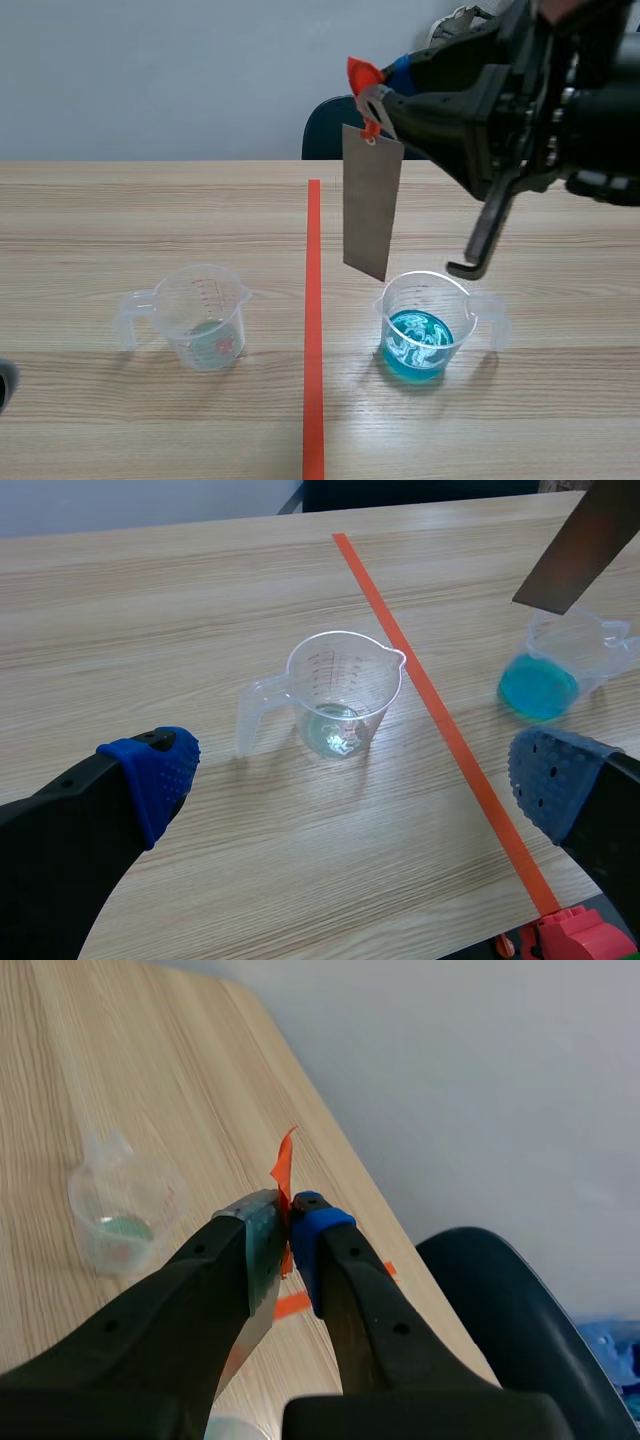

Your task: Do the redox reaction experiment

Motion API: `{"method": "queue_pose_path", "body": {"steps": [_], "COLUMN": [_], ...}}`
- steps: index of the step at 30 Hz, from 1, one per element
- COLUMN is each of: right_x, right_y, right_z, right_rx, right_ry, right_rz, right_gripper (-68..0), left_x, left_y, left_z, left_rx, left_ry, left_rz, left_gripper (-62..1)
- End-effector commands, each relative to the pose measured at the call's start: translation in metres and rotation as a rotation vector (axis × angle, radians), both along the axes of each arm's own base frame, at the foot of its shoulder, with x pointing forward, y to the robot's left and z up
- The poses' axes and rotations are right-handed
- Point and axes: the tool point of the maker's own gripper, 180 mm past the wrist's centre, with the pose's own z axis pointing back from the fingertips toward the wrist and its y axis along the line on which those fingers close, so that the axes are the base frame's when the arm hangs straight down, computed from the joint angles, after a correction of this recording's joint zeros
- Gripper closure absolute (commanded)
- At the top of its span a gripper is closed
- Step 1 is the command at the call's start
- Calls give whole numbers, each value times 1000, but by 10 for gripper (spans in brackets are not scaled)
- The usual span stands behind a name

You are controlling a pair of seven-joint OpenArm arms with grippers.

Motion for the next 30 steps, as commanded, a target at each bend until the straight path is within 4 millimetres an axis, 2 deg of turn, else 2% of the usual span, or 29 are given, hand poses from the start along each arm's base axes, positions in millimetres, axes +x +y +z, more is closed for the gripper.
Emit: {"method": "queue_pose_path", "body": {"steps": [1,12,17,30], "right_x": [-4,-13,-21,-22], "right_y": [-2,-35,-38,-37], "right_z": [11,7,3,7], "right_rx": [12,-48,-59,-49], "right_ry": [-34,-25,-2,-12], "right_rz": [14,3,33,41], "right_gripper": [-8,-8,-8,-8], "left_x": [3,3,3,3], "left_y": [-3,-3,-3,-3], "left_z": [8,8,8,8], "left_rx": [-12,-13,-13,-12], "left_ry": [-33,-34,-33,-33], "left_rz": [-2,-2,-2,-2], "left_gripper": [-623,-623,-623,-623]}}
